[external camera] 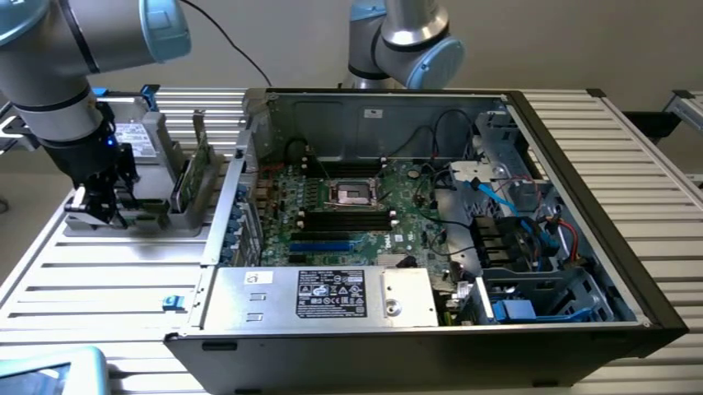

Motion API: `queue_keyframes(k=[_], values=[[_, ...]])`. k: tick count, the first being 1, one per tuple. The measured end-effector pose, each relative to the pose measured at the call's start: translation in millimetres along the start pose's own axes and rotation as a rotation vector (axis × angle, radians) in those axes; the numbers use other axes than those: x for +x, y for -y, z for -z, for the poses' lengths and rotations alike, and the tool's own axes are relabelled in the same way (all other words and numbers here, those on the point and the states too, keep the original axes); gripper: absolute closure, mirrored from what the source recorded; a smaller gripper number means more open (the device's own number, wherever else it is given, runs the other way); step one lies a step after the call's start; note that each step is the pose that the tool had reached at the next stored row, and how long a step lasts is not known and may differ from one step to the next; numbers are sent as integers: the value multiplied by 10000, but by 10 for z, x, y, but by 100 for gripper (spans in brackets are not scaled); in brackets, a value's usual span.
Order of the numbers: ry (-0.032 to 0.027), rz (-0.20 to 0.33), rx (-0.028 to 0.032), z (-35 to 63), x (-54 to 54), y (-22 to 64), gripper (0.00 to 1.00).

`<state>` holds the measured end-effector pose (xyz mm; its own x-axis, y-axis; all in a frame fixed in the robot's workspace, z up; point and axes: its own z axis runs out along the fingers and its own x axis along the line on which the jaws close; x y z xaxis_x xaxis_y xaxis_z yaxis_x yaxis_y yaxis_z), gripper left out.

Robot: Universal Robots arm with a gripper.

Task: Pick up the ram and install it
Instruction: 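Pick up the ram and move it above insertion slot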

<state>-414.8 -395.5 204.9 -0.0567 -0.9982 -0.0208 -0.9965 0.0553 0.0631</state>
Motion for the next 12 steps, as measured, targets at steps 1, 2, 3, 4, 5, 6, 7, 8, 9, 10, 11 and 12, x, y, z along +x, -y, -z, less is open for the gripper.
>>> queue_keyframes(k=[1, 2, 3, 4, 5, 6, 7, 8, 9, 10, 11, 12], values=[[0, 0, 0, 0, 0, 0, 51], [0, 0, 0, 0, 0, 0, 51], [1, 0, 0, 0, 0, 0, 51], [0, 0, 0, 0, 0, 0, 51], [1, 1, 1, -3, 0, 0, 51], [6, 1, 5, -11, 0, 1, 51], [7, 0, 4, -21, 0, 2, 51], [6, 0, 0, -29, 0, 2, 51], [6, 0, 0, -31, 1, 2, 51], [5, 0, -1, -31, 1, 2, 51], [5, 0, -1, -31, 1, 2, 51], [5, 0, -1, -31, 1, 2, 51]])
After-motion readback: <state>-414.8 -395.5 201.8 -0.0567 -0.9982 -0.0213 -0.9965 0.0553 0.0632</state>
